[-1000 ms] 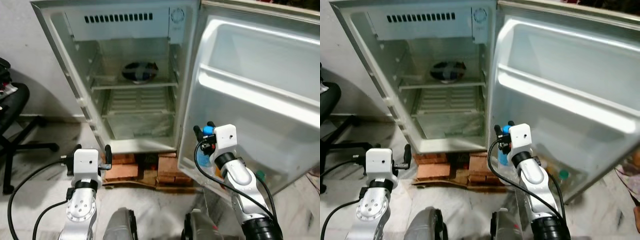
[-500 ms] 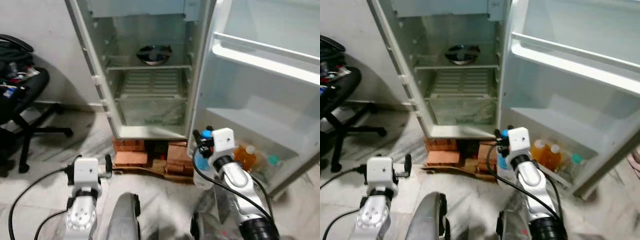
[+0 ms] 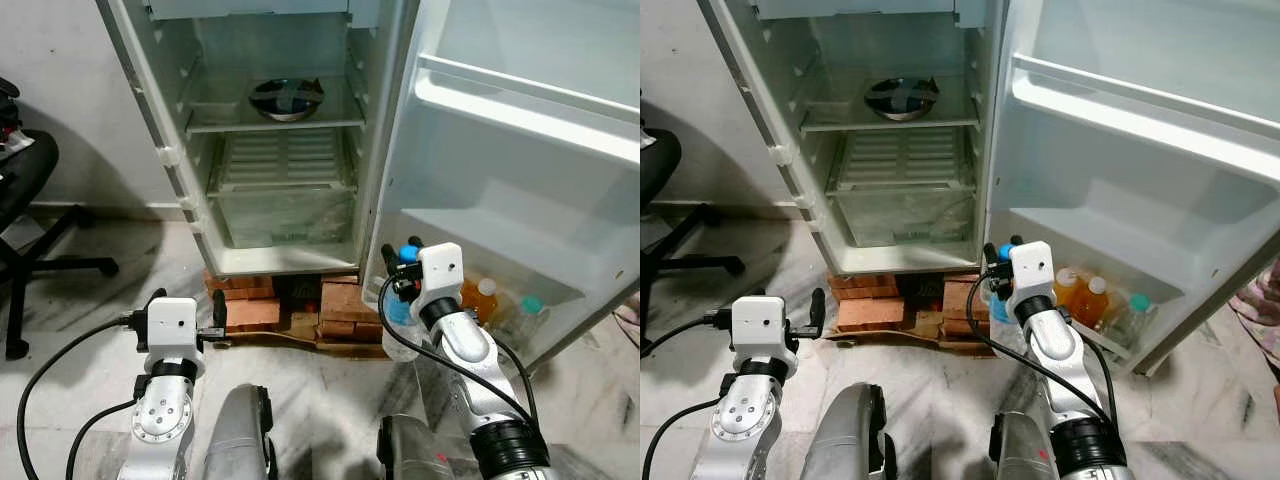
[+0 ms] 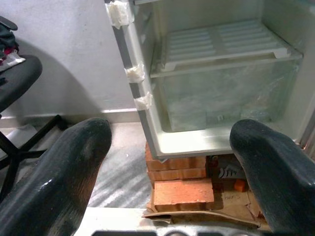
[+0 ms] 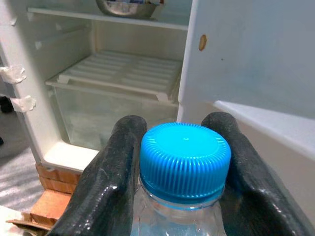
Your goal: Restocking fridge
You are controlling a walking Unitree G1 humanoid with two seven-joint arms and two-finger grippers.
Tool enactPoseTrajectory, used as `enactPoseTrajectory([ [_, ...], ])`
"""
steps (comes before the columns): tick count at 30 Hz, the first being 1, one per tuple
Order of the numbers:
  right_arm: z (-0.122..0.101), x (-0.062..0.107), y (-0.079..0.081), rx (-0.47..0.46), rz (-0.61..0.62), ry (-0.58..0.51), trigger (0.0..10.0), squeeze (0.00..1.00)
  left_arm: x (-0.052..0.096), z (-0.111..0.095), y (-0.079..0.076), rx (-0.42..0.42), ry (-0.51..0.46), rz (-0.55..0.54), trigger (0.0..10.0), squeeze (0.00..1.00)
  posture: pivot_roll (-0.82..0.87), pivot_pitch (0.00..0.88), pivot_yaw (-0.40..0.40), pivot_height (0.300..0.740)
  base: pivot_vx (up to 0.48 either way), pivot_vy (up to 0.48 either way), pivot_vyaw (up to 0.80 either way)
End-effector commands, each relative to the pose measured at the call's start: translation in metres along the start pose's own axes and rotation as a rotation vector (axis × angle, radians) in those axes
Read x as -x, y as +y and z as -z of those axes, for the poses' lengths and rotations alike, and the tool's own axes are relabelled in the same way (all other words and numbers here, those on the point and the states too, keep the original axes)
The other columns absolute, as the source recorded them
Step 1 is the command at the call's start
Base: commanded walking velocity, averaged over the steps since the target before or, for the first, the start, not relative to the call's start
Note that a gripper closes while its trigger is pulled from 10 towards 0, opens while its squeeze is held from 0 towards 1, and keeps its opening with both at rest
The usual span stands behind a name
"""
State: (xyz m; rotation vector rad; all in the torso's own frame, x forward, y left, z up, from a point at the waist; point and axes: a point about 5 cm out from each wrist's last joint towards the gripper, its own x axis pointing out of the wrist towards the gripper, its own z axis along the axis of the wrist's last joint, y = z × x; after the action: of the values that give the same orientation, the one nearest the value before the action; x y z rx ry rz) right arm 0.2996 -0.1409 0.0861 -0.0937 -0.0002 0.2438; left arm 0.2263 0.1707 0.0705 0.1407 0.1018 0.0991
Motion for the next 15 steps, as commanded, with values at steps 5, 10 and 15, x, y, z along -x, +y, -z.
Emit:
enactPoseTrajectory([
  [5,-0.0026,-0.0013,0.0002,0.014,-0.003,-0.02,10.0,0.0,-0.0006,0.0006,0.0031,-0.013,0.002,-0.003,10.0,0.0,-0.04,0.101,0.036,0.642,0.0,0.0,0.0],
  [10,-0.004,-0.0022,-0.0003,0.018,0.005,-0.032,10.0,0.0,-0.0008,0.0001,0.0027,-0.014,0.0,0.001,10.0,0.0,-0.04,0.101,0.037,0.642,0.0,0.0,0.0],
  [15,-0.0041,-0.0029,-0.0004,0.021,0.008,-0.034,10.0,0.0,-0.001,0.0002,0.0031,-0.017,-0.002,-0.001,10.0,0.0,-0.03,0.095,0.036,0.642,0.259,0.0,0.0],
])
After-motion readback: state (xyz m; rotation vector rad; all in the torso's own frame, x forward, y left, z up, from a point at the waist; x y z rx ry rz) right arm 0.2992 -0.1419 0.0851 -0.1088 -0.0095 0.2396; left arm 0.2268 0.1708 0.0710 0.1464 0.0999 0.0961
